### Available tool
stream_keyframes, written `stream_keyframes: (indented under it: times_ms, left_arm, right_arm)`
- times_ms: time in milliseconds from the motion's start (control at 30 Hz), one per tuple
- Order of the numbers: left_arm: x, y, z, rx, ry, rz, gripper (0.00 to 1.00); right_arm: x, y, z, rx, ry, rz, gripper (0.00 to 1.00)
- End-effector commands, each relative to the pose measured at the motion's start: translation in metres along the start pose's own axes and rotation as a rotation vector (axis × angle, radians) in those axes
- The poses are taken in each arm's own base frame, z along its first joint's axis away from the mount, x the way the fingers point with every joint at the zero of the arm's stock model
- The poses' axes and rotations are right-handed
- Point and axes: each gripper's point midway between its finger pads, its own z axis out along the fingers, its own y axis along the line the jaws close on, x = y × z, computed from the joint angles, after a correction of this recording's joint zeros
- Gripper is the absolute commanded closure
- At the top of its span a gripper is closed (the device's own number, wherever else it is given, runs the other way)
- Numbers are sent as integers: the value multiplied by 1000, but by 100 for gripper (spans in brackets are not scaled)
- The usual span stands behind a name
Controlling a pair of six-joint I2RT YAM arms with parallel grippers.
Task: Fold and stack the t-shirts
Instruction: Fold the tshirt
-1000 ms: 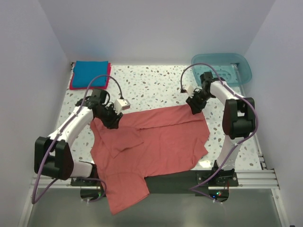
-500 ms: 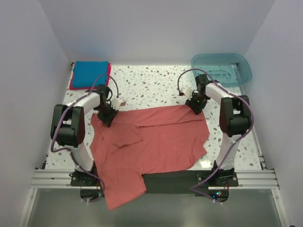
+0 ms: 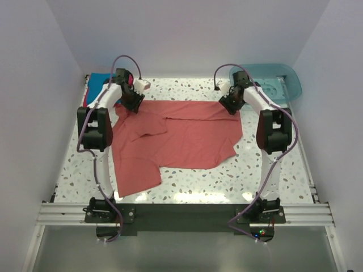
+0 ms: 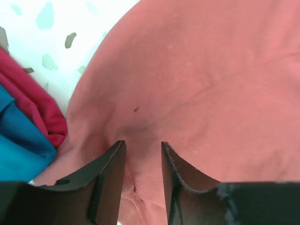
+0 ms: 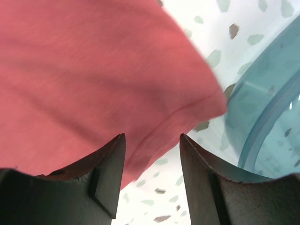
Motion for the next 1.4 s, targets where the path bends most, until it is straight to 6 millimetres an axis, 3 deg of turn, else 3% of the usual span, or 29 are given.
stream_keyframes:
  times_ms: [0,33,67,100,133,167,200,300,467,700,900,1067,1133,1233,1267,1367]
  left_arm:
    - [-36,-19,-66,58,-167,67,57]
    - [-19,-34,-65,102,-142,75,56]
    - [-21,-43,-89,111,-186,101,55]
    - [-14,-51,-95,124,-186,118,52]
    - [10,-66,-90,162,-148,132,51]
    - [13,-74,-107,169,-179,153,50]
    - [26,-85,-112,206,-158,157,48]
    - [62,-113,-122,295,-121,181,48]
    - [87,-140,-134,354,-125,180,47]
    - [101,-143,-137,318,-113,175,47]
    - [110,-147,-137,307,-101,165,47]
    - [112,-144,-135,288,-97,166,46]
    - [112,-143,-135,283,-96,164,46]
    - [113,-142,-133,274,-93,163,46]
    - [114,-142,-133,273,-89,162,46]
    - [117,-142,-135,275,-81,178,48]
  right_arm:
    - [-10,24,-78,-96,-89,59,46]
    - [-6,33,-90,-121,-93,74,46]
    - [3,49,-111,-175,-84,84,46]
    - [20,68,-113,-230,-46,93,46]
    - [31,80,-119,-265,-20,93,46]
    - [46,96,-124,-315,26,104,47]
    - [64,113,-128,-347,69,120,47]
    - [98,138,-130,-365,149,174,48]
    - [111,140,-110,-281,153,259,48]
    - [125,154,-88,-295,183,317,48]
    - [123,163,-77,-329,183,347,49]
    - [125,183,-72,-375,196,340,53]
    - [130,194,-71,-391,210,318,58]
    - [140,200,-70,-397,237,292,76]
    - [141,200,-72,-397,245,286,96]
    - [153,197,-89,-374,281,253,100]
